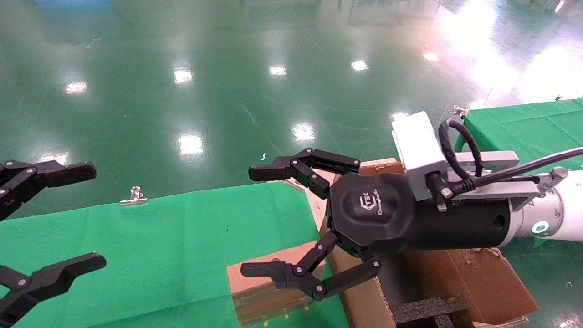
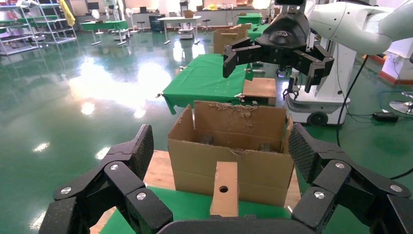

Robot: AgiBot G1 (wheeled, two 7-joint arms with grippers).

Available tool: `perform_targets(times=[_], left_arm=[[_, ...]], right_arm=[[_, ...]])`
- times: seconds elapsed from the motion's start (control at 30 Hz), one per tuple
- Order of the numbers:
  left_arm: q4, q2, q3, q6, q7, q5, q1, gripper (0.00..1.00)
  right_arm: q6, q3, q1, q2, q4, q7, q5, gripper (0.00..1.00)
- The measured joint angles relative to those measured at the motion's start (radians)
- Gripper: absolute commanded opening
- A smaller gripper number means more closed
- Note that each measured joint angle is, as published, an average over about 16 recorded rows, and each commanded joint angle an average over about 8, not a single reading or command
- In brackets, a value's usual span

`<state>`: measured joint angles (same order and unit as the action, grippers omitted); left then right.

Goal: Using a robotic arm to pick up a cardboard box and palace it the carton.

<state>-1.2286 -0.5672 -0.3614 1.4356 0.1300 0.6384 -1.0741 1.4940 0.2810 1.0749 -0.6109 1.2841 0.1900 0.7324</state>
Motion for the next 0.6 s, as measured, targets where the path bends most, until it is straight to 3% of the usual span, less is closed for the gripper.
perform_targets(times=[0.4,0.47,0.6], left_arm=[[0.000,0.000,0.000,0.000,0.000,0.000,0.000,1.00],[0.000,0.000,0.000,0.000,0.000,0.000,0.000,0.86],[0.000,0.000,0.000,0.000,0.000,0.000,0.000,0.36]], right_arm=[[0.000,0.000,0.000,0.000,0.000,0.000,0.000,1.00],[0.000,0.000,0.000,0.000,0.000,0.000,0.000,1.00],[0.000,0.000,0.000,0.000,0.000,0.000,0.000,1.00]])
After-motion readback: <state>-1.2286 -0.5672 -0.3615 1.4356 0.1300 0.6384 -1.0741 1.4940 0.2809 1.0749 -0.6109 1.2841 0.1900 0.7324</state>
